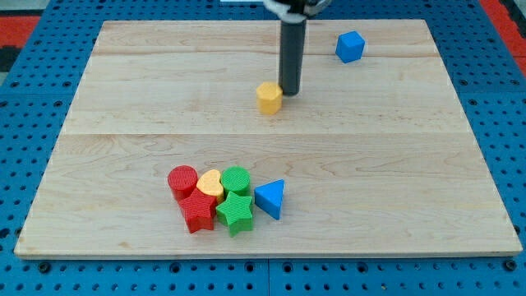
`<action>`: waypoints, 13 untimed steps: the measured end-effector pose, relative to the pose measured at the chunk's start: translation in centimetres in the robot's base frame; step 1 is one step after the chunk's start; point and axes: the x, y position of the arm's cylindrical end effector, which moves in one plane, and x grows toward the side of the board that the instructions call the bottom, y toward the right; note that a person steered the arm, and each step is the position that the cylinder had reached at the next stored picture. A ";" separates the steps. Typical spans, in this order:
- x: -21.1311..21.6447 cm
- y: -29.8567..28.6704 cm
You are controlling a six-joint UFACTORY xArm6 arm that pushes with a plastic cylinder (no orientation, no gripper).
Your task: Drag the yellow hexagon into the top side of the red circle
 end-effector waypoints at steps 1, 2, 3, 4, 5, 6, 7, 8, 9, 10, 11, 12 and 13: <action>2.6 -3.5; 1.2 -3.4; -0.2 -2.1; 2.5 -4.4; -0.4 -4.5; -2.0 -4.5; -3.5 -5.3; -2.0 -8.9; -0.7 -12.0; 3.2 -13.9; -0.7 -11.9; -3.2 -5.9; 2.5 -9.2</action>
